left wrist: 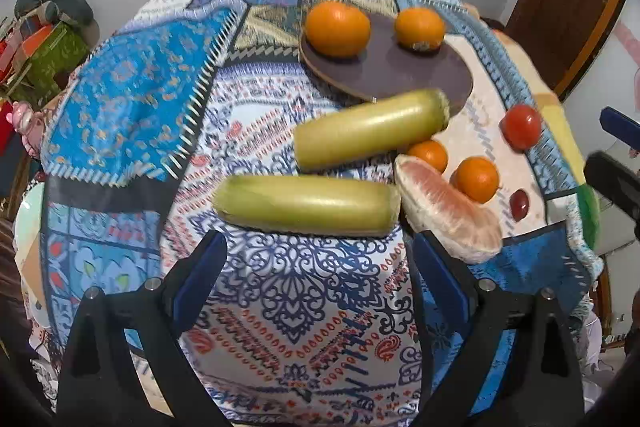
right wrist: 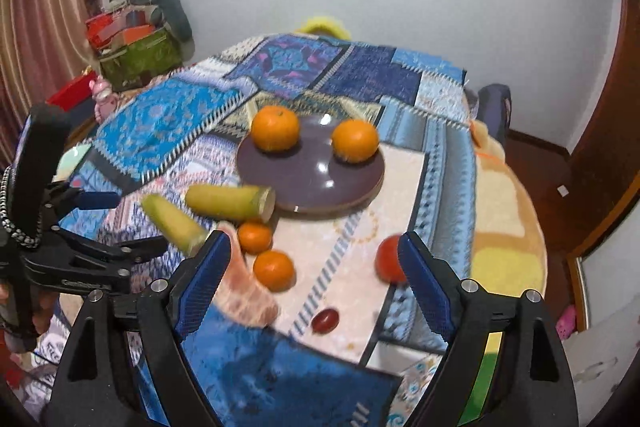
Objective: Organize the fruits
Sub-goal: 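Move the left tool to a yellow-green cylinder while the right tool reaches the pomelo segment, then grasp and lift the yellow-green cylinder with the left tool while the right tool grasps the pomelo segment, then carry the cylinder and pomelo segment onto the purple plate with both tools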
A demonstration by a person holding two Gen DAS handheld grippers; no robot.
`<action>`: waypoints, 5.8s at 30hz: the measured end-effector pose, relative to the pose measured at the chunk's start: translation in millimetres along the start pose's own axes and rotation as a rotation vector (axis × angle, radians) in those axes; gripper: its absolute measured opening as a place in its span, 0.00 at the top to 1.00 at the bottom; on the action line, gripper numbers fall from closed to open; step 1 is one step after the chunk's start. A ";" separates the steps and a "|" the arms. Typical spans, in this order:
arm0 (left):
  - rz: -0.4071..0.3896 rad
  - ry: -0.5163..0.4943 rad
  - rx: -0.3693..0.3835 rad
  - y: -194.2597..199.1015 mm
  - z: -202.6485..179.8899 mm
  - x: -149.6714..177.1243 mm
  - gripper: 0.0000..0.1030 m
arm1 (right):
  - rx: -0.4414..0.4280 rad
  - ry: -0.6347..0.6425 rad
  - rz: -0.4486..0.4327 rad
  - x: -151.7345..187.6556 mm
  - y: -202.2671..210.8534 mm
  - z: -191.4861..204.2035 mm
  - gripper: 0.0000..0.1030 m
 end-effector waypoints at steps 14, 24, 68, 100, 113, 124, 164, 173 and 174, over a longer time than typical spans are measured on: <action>-0.016 0.093 -0.064 -12.0 31.3 6.5 0.09 | -0.129 -0.015 0.148 34.3 -35.9 19.0 0.19; -0.002 0.041 -0.010 4.3 27.1 13.5 0.18 | -0.188 0.039 0.197 36.6 -57.4 42.7 0.19; -0.030 0.141 0.026 4.3 39.7 -10.0 0.09 | -0.245 0.075 0.245 39.0 -76.3 44.8 0.38; 0.096 0.058 0.177 11.6 32.2 38.7 0.59 | -0.270 0.059 0.287 59.6 -55.5 39.8 0.40; 0.074 0.107 0.142 -23.7 41.8 0.2 0.49 | -0.263 0.118 0.261 41.6 -73.6 59.1 0.39; 0.025 0.112 0.131 -5.9 39.7 2.7 0.63 | -0.241 0.101 0.219 39.3 -63.5 52.4 0.62; -0.215 -0.029 0.167 41.1 -10.7 -101.3 0.64 | -0.089 -0.117 -0.107 -64.9 -36.8 -31.2 0.62; -0.152 -0.072 0.178 -4.3 -24.4 -129.2 0.64 | -0.100 -0.146 -0.060 -72.4 -78.9 -33.8 0.62; -0.142 -0.076 0.181 -9.6 -25.7 -131.7 0.64 | -0.101 -0.150 -0.057 -72.8 -82.4 -34.6 0.62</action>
Point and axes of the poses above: each gripper's, at about its wrist camera, not at the fingertips, and y roughly against the way its jaws point, z to its left, x to its underside, the point moved 1 cm from there along -y, roughly the way its jaws point, and after that the axes turned 9 degrees about x, right-handed, at the moved point
